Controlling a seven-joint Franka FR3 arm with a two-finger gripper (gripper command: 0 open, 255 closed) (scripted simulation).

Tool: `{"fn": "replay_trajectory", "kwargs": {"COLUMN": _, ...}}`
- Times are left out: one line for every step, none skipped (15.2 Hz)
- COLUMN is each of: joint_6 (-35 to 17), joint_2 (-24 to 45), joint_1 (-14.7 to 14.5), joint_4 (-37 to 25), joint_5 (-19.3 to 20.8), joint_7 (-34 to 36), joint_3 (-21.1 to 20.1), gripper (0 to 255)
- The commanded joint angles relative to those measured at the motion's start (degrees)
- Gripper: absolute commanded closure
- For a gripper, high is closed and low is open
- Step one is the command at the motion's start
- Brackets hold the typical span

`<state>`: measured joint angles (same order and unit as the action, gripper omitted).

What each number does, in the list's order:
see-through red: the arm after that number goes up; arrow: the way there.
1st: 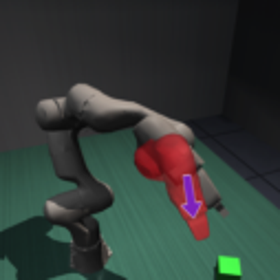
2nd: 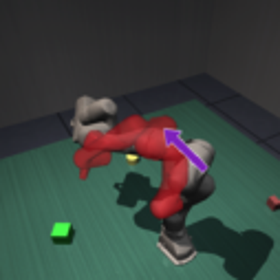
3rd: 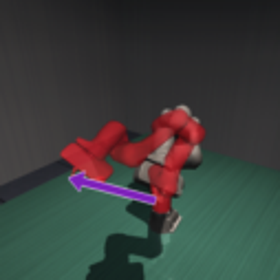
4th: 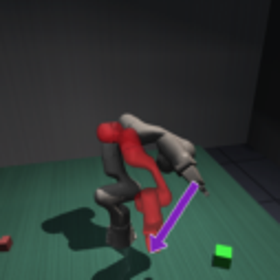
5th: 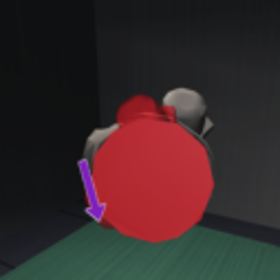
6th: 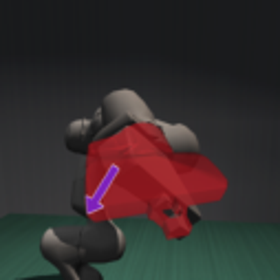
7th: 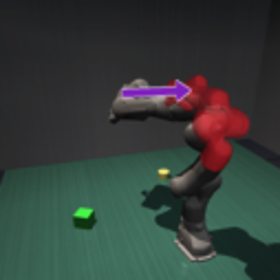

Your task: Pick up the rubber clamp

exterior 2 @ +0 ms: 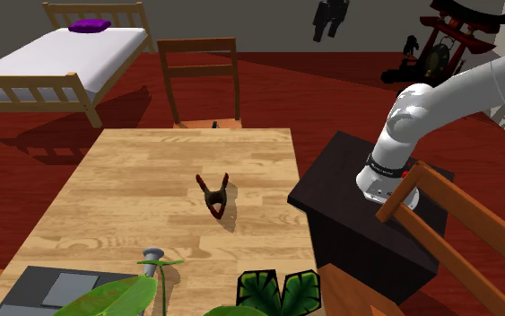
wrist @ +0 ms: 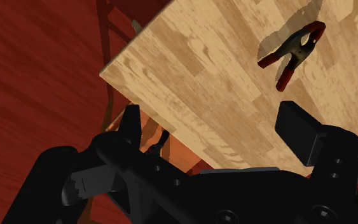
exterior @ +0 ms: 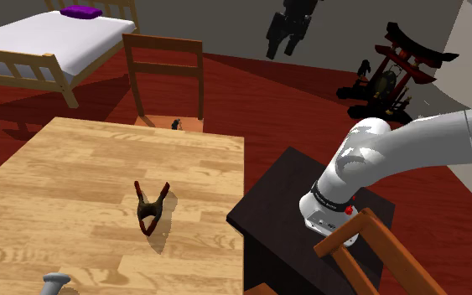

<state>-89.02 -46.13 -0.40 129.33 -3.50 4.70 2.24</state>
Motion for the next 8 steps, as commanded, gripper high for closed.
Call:
{"fn": "replay_trajectory", "kwargs": {"joint_6": 0.0, "joint_2": 0.0, "joint_1": 0.0, "joint_4": 0.0, "joint_5": 0.0, "joint_7": 0.0, "joint_3": 0.0, "gripper": 0}}
{"fn": "replay_trajectory", "kwargs": {"joint_6": -1.4, "joint_2": 0.3, "joint_1": -0.2, "joint_4": 1.2, "joint_5": -0.5, "joint_7": 0.9, "joint_3": -0.9, "gripper": 0}}
{"fn": "replay_trajectory", "kwargs": {"joint_6": -2.9, "joint_2": 0.7, "joint_1": -0.4, "joint_4": 2.3, "joint_5": -1.0, "joint_7": 1.8, "joint_3": -1.9, "gripper": 0}}
{"fn": "replay_trajectory", "kwargs": {"joint_6": -4.3, "joint_2": 1.2, "joint_1": -0.7, "joint_4": 3.3, "joint_5": -1.5, "joint_7": 2.7, "joint_3": -2.8, "gripper": 0}}
{"fn": "replay_trajectory", "kwargs": {"joint_6": -5.8, "joint_2": 1.8, "joint_1": -0.9, "joint_4": 4.3, "joint_5": -2.0, "joint_7": 3.6, "joint_3": -3.8, "gripper": 0}}
{"fn": "replay_trajectory", "kwargs": {"joint_6": -7.3, "joint_2": 2.4, "joint_1": -1.2, "joint_4": 5.1, "joint_5": -2.5, "joint_7": 4.5, "joint_3": -4.7, "gripper": 0}}
{"fn": "replay_trajectory", "kwargs": {"joint_6": -8.8, "joint_2": 3.2, "joint_1": -1.5, "joint_4": 6.0, "joint_5": -2.9, "joint_7": 5.4, "joint_3": -5.7, "gripper": 0}}
{"fn": "replay_trajectory", "kwargs": {"joint_6": -10.3, "joint_2": 4.0, "joint_1": -1.7, "joint_4": 6.7, "joint_5": -3.4, "joint_7": 6.2, "joint_3": -6.6, "gripper": 0}}
